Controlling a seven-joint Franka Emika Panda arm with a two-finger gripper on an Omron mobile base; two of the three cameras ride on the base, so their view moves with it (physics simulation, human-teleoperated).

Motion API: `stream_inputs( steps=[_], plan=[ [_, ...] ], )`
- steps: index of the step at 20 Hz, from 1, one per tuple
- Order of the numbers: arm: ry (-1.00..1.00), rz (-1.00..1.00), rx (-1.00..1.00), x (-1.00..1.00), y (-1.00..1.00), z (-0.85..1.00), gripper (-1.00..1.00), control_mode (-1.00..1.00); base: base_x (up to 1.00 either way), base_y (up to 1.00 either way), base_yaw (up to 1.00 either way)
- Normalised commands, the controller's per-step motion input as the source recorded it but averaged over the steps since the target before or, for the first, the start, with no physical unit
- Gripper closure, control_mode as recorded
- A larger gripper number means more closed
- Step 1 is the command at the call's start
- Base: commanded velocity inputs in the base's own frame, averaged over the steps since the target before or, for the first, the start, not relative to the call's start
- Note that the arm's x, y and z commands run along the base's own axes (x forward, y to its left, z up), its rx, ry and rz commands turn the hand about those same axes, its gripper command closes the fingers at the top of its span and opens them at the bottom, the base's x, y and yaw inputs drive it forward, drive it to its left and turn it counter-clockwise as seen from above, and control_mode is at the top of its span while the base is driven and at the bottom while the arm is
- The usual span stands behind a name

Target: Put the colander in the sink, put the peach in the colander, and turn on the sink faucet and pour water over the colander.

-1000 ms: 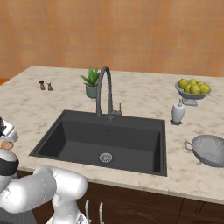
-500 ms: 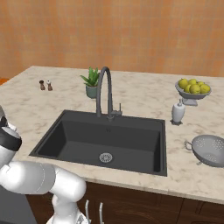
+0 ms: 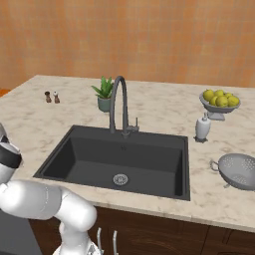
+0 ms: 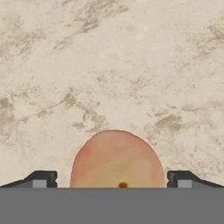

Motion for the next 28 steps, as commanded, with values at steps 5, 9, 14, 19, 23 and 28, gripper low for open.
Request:
stream_inputs(
  steps=[5, 9, 14, 19, 23, 28],
  plan=[
    [0.00, -0.05, 0.00, 0.00, 0.00, -0.35, -1.00, -1.00, 0.00, 0.00, 0.00],
    [0.00, -0.05, 0.00, 0.02, 0.02, -0.30, 1.00, -1.00, 0.00, 0.00, 0.00],
    [-0.02, 0.00, 0.00, -0.05, -0.13, -0.14, 1.00, -1.00, 0.00, 0.00, 0.00],
    [-0.10, 0.00, 0.07, -0.25, -0.56, 0.22, 1.00, -1.00, 0.00, 0.00, 0.00],
    [-0.14, 0.00, 0.18, -0.09, -0.48, 0.84, 1.00, -1.00, 0.00, 0.00, 0.00],
    [-0.17, 0.00, 0.11, -0.09, -0.41, 1.00, 1.00, -1.00, 0.00, 0.00, 0.00]
  ],
)
